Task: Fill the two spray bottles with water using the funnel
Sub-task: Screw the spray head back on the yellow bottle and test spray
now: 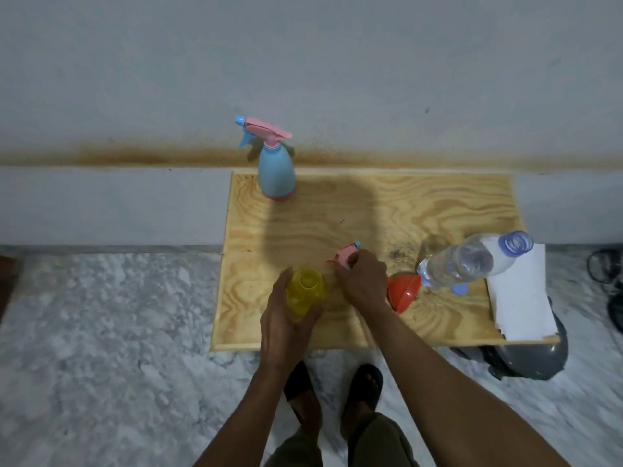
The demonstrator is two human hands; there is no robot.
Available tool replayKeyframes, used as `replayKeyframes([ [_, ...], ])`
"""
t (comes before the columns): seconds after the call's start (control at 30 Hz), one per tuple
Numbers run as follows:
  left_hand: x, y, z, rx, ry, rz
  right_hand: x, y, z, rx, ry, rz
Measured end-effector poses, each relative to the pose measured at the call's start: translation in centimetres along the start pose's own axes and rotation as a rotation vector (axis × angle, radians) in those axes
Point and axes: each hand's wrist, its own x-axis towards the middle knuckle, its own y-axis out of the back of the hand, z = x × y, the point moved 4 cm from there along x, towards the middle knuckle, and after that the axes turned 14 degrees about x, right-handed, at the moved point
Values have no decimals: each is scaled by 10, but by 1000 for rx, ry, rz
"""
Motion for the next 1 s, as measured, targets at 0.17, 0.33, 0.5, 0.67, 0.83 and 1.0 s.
replayKeyframes([
  [0.17,3,12,4,-34,-28,42,-14,30,-11,332,-46,103],
  [0.33,-13,35,33,-69,-119,148,-37,78,-39,992,-218,81],
  [0.5,-38,60,85,-138,-245,289,-80,134,-89,1248,6,34],
  [0.67,-68,72,130,-227,-279,360,-121,206,-136,1404,233,5],
  [0.83,-105,81,169,-298,-316,483,-156,279,-168,1453,480,57],
  [1.0,-129,79,190,-330,-355,535,-182,305,-182,1447,638,-8],
])
